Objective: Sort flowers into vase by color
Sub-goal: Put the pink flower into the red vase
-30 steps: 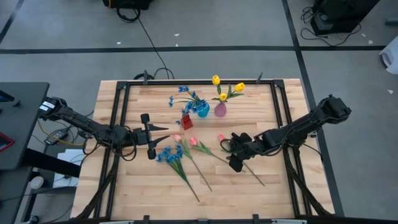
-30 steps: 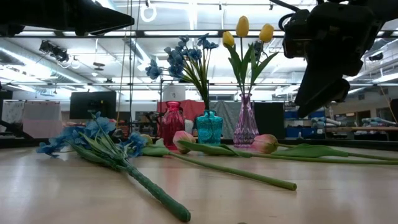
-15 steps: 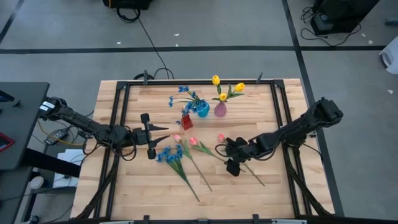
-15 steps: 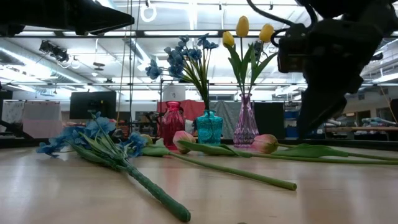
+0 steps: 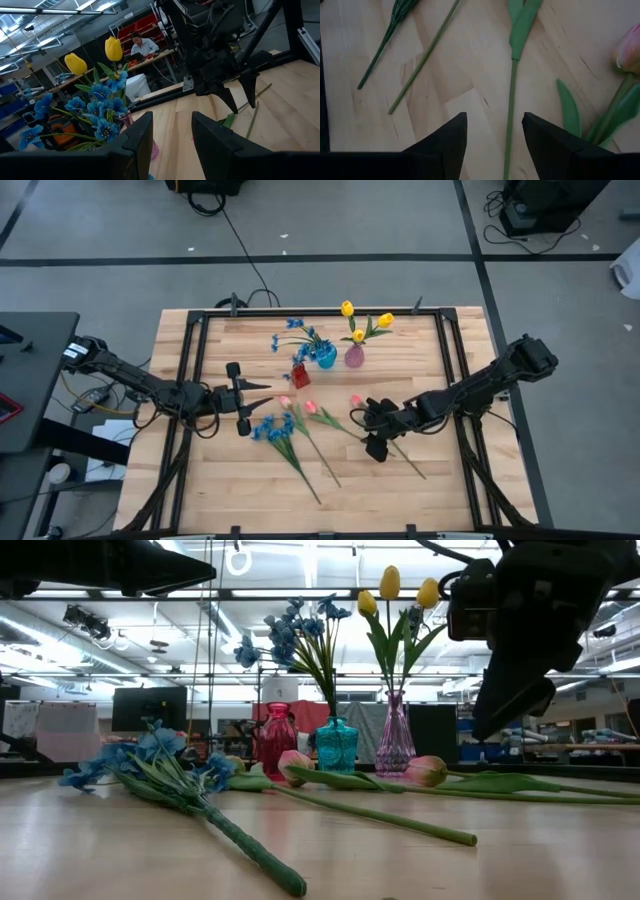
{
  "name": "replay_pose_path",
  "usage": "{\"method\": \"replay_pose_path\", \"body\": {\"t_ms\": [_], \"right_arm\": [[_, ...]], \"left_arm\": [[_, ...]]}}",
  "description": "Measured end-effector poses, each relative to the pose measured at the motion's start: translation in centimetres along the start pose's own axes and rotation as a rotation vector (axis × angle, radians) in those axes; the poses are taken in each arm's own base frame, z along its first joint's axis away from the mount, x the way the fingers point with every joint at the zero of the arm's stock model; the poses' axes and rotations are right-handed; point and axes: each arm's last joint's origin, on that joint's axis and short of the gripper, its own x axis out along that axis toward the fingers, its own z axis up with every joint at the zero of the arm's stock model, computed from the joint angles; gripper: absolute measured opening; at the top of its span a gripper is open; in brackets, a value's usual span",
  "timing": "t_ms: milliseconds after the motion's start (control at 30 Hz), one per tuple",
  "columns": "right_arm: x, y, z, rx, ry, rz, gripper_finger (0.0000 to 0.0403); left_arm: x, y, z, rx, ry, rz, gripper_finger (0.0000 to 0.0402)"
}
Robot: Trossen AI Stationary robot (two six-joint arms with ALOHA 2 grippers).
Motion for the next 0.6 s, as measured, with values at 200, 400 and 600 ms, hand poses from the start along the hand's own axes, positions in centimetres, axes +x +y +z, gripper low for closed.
{"method": "replay_pose_path", "body": {"t_ms": [200, 400, 600], "right_arm": [[0.00, -0.02, -0.02, 0.003, 0.002, -0.002, 0.0203], [0.00, -0.10, -0.09, 0.002, 0.010, -0.010, 0.0203], [0.00, -0.13, -0.12, 0.001, 0.013, -0.013, 0.0203]], "left_arm": [[0.00, 0.00, 0.00, 0.000, 0.000, 0.000, 0.0142], [0.00, 0.00, -0.01, 0.000, 0.000, 0.000, 0.0142], [0.00, 0.00, -0.01, 0.000, 0.000, 0.000, 0.0142]]}}
